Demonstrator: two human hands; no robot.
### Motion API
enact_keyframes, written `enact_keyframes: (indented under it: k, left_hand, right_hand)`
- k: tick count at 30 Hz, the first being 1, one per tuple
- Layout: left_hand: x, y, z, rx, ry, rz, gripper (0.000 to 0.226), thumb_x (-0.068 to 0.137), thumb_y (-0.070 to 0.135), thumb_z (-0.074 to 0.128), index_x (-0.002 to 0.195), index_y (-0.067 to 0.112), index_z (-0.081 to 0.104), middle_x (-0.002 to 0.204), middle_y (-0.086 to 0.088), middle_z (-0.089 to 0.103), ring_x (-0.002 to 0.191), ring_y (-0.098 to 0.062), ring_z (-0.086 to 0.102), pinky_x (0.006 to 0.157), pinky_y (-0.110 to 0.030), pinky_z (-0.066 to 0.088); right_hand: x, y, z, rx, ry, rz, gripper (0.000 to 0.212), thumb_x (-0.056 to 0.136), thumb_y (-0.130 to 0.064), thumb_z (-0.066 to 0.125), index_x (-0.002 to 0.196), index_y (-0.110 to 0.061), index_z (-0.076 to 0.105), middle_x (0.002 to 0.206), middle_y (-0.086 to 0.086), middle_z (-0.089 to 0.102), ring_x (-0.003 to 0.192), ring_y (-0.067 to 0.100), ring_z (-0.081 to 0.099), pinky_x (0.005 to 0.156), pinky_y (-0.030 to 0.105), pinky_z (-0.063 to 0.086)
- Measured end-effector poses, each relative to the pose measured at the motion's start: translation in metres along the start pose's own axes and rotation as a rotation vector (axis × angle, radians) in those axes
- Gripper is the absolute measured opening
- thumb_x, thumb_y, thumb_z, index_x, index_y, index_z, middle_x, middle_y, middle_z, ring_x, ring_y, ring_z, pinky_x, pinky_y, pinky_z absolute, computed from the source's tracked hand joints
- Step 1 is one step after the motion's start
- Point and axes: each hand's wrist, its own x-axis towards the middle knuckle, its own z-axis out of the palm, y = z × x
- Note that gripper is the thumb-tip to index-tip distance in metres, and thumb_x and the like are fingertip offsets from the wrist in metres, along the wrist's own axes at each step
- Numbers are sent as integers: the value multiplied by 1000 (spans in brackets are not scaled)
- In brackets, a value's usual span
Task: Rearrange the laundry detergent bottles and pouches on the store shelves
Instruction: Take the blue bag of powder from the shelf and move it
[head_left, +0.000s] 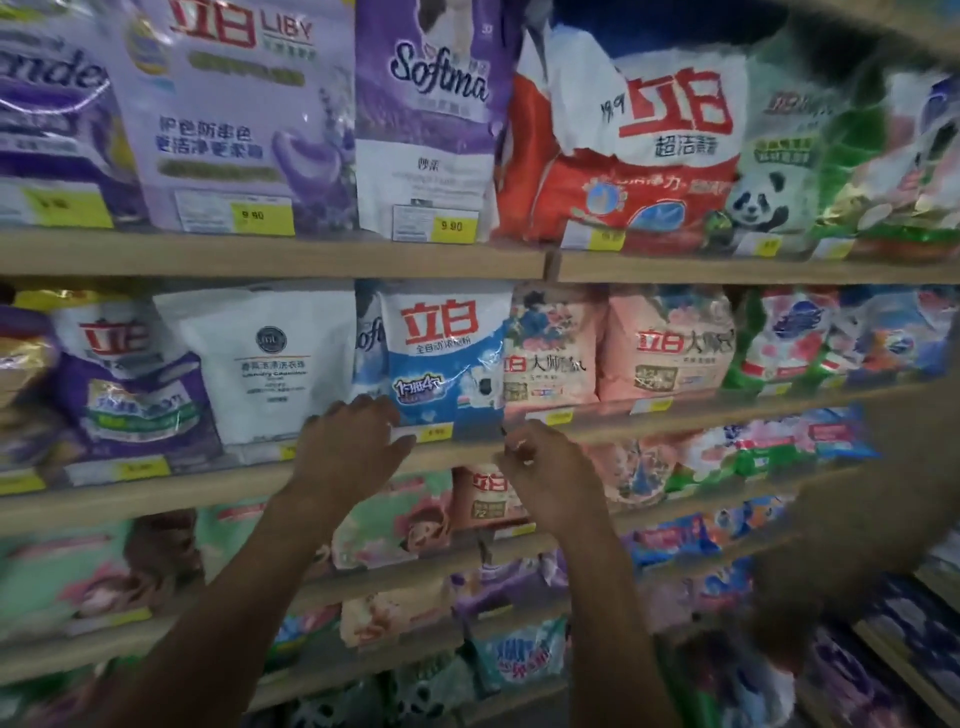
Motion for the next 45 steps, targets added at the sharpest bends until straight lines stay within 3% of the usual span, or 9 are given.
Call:
enact_keyframes:
  k: [8, 16, 20, 24, 29, 32, 35, 42, 45]
  left_hand:
    - [39, 37, 31, -58, 112, -278, 30, 89, 50, 60, 111, 30, 64, 111, 2, 73, 98, -24, 69, 81, -38, 57]
    - [59, 44, 67, -285, 240, -443, 42, 90, 44, 65, 127, 27, 58, 128, -4, 65, 108, -27, 65, 84, -43, 58]
    - [73, 43, 80, -630, 337, -477, 53, 82, 44, 74, 126, 26, 51, 128, -3, 62, 113, -23, 63, 88, -47, 59]
    - [79, 37, 92, -944, 350, -436, 71, 72, 34, 81, 127, 18, 39, 125, -8, 61, 113, -25, 67, 86, -48, 62]
    - [83, 16, 106, -1015, 351, -413, 69, 80, -1, 77, 129, 28, 38, 123, -6, 67, 105, -12, 72, 78, -25, 62]
    - [90, 3, 105, -852, 161, -358, 63, 82, 10, 78, 131, 34, 46, 122, 5, 70, 110, -10, 69, 88, -34, 61]
    - [96, -4, 104, -777, 50, -325, 62, 79, 17, 82, 131, 27, 50, 116, 12, 69, 109, -10, 67, 85, -24, 57]
    - [99, -5, 103, -832, 127, -323, 63, 71, 17, 88, 126, 22, 57, 112, 9, 75, 102, -5, 71, 82, -28, 62]
    - [104, 0, 98, -961, 148, -331, 45, 69, 11, 88, 106, 25, 66, 96, 12, 79, 93, -2, 73, 69, -15, 59]
  right_hand:
    - [110, 52, -8, 235, -257, -118, 23, 93, -33, 69, 115, -33, 65, 110, -10, 69, 93, 14, 70, 83, 47, 61]
    - [162, 69, 24, 397, -211, -163, 58, 91, -29, 74, 142, -24, 46, 126, -10, 59, 107, 10, 60, 84, 32, 51]
    - [178, 66, 36, 549, -212, -116, 71, 90, -28, 76, 150, -27, 38, 125, -14, 58, 101, -2, 59, 77, 18, 45]
    - [190, 63, 47, 669, -321, -86, 63, 87, -20, 79, 141, -34, 49, 124, -11, 70, 108, 8, 69, 90, 32, 56]
    - [203, 67, 58, 623, -416, -86, 59, 79, -12, 85, 123, -39, 55, 109, -16, 76, 97, -1, 72, 77, 19, 57]
    - [209, 65, 58, 586, -429, -91, 60, 75, -9, 88, 115, -40, 55, 102, -32, 73, 93, -12, 69, 69, 6, 53]
    - [212, 65, 60, 570, -433, -80, 62, 74, -10, 89, 118, -39, 56, 105, -24, 75, 96, -8, 70, 72, 10, 54]
    - [209, 68, 57, 636, -351, -68, 51, 69, -4, 90, 107, -28, 67, 98, -19, 79, 90, 0, 75, 65, 12, 57]
    - [211, 68, 46, 703, -300, -111, 52, 69, 0, 89, 107, -29, 70, 100, -15, 80, 90, 1, 75, 67, 12, 57]
